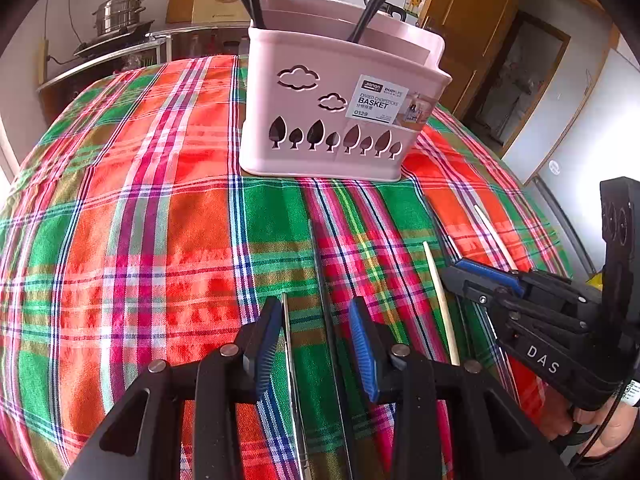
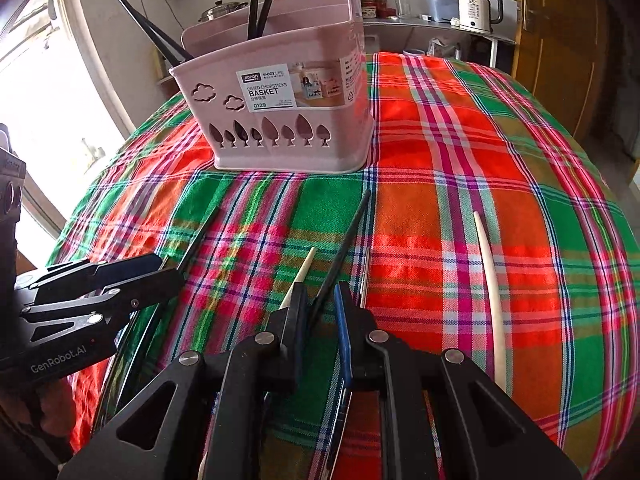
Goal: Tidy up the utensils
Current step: 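Move both open tools back toward the remaining chopsticks on the table, then close the left tool on a dark chopstick while the right tool grasps a dark chopstick, then lift both held chopsticks over the pink basket and lower them in, then open the left tool to release its chopstick while the right tool releases its own, then move both open tools back down to the chopsticks on the tablecloth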
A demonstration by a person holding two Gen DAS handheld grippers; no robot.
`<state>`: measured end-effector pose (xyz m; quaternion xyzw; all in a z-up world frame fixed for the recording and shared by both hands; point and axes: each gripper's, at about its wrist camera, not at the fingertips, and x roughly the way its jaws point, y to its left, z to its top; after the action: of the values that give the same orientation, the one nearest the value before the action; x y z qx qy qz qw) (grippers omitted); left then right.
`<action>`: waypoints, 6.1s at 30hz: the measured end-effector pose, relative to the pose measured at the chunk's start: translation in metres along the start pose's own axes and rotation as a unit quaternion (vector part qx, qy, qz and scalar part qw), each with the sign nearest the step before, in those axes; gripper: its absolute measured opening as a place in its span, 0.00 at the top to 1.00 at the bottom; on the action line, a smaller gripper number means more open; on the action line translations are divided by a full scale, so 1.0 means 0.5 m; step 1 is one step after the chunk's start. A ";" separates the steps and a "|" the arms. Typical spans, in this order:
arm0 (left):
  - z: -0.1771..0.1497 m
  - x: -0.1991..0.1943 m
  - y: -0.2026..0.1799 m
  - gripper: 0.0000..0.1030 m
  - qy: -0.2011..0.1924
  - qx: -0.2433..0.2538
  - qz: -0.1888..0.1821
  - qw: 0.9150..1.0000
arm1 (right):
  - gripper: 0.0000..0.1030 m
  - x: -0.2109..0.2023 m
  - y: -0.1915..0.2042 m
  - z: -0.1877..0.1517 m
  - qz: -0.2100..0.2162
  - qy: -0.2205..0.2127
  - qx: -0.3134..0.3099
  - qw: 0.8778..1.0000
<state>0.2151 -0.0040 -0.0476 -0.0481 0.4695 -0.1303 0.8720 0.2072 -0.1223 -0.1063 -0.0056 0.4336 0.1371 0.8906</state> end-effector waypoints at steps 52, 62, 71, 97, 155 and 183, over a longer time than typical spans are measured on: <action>0.116 -0.023 0.013 0.96 0.000 0.085 0.013 0.996 | 0.94 -0.006 -0.033 0.031 0.036 -0.009 0.022 0.999; 0.121 -0.134 0.030 0.96 -0.061 0.062 -0.004 0.996 | 0.95 -0.080 -0.024 0.055 0.065 -0.062 0.017 0.996; 0.146 -0.266 0.007 0.96 -0.133 0.066 -0.028 0.988 | 0.95 -0.180 -0.004 0.089 0.084 -0.128 -0.001 0.988; 0.192 -0.358 0.001 0.96 -0.179 0.060 -0.038 0.981 | 0.95 -0.264 0.018 0.140 0.086 -0.189 -0.036 0.978; 0.385 -0.251 0.070 0.95 -0.178 0.033 -0.019 0.983 | 0.93 -0.128 0.056 0.310 0.074 -0.186 -0.050 0.979; 0.045 -0.355 0.014 0.77 -0.221 0.058 -0.007 0.974 | 0.84 -0.285 -0.012 0.059 0.081 -0.201 -0.035 0.976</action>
<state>0.1419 0.0500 0.1065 -0.0283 0.2568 -0.1501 0.9543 0.1481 -0.1584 0.0217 0.0257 0.2397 0.2225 0.9446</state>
